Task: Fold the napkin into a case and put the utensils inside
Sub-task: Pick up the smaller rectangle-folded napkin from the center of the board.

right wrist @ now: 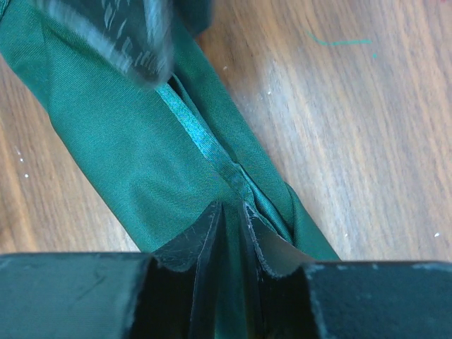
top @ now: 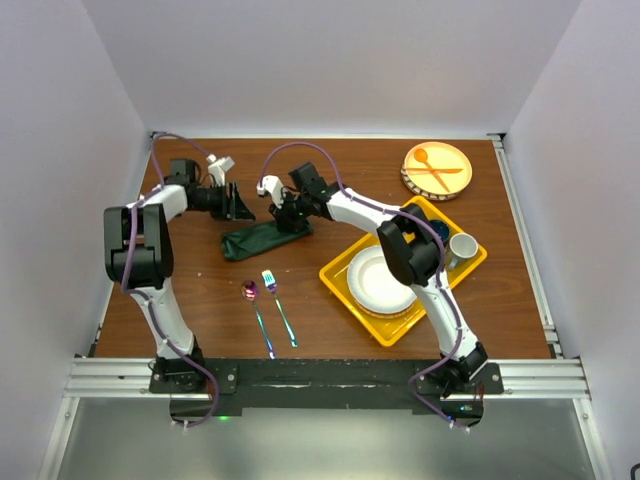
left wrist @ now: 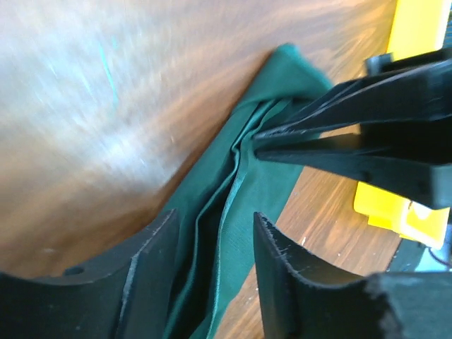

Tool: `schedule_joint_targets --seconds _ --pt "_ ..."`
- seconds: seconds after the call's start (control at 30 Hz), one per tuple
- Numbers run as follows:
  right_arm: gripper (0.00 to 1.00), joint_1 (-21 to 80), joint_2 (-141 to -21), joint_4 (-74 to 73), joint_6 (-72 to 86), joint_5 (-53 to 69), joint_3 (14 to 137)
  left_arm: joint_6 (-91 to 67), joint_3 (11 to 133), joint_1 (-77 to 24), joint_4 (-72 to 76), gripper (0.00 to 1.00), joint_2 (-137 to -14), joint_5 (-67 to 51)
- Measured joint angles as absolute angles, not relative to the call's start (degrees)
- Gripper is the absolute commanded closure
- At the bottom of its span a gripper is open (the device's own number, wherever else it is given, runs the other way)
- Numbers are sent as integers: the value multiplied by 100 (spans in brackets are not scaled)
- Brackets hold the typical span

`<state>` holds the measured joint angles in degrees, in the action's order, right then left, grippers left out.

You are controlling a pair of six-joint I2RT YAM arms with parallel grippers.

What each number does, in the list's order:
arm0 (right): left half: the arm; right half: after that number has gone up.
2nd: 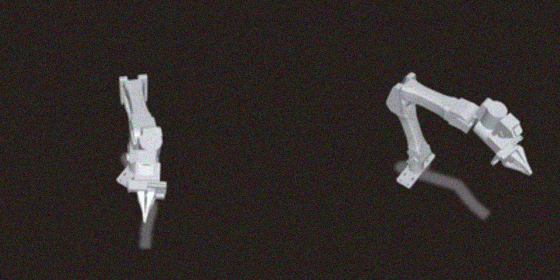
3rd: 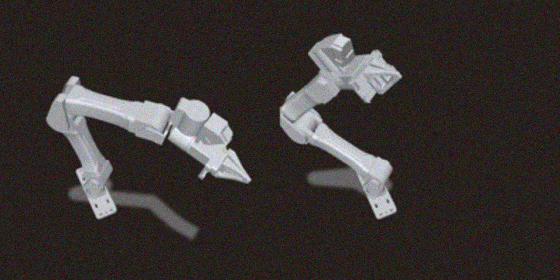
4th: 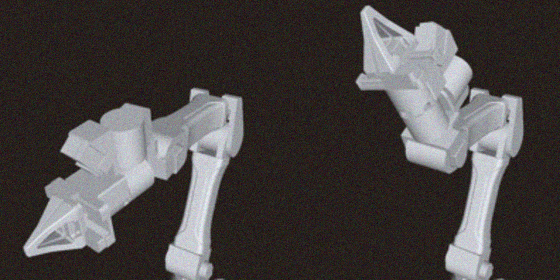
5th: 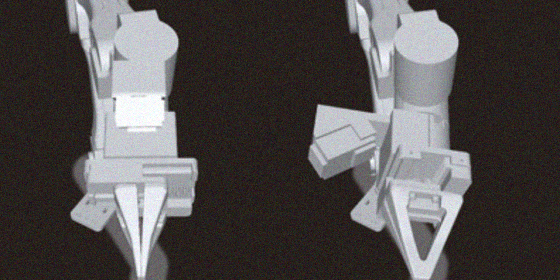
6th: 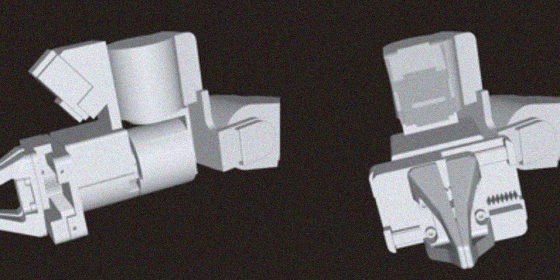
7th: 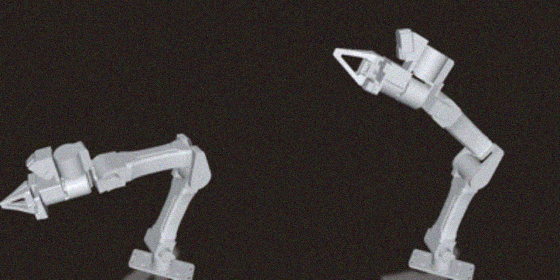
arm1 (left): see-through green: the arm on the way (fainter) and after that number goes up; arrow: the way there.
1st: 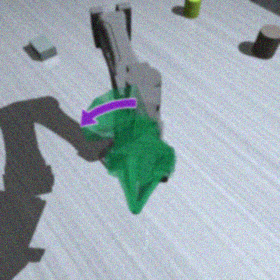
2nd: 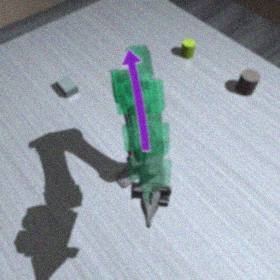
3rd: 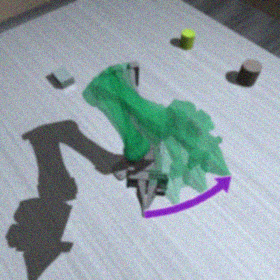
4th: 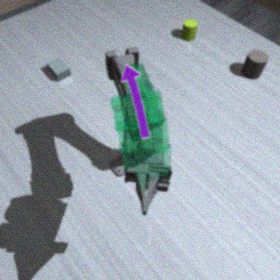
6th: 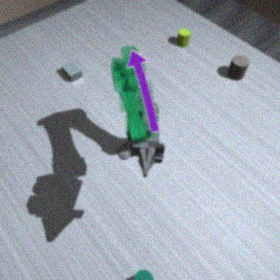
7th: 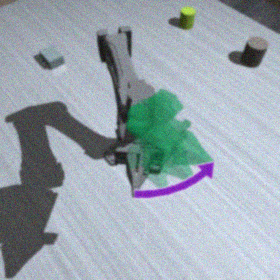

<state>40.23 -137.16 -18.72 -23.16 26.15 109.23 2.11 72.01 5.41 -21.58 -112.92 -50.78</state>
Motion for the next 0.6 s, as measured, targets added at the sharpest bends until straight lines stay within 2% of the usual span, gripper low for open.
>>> schedule_joint_targets --seconds 0.2,0.6 --pt "81 4023 -13714 -1756 -2390 2624 10895 1122 7854 600 -2366 37 -11321 -5299" --pt "80 4016 -13714 -1756 -2471 2633 10895 2930 8423 561 -3741 38 -12283 -5614"
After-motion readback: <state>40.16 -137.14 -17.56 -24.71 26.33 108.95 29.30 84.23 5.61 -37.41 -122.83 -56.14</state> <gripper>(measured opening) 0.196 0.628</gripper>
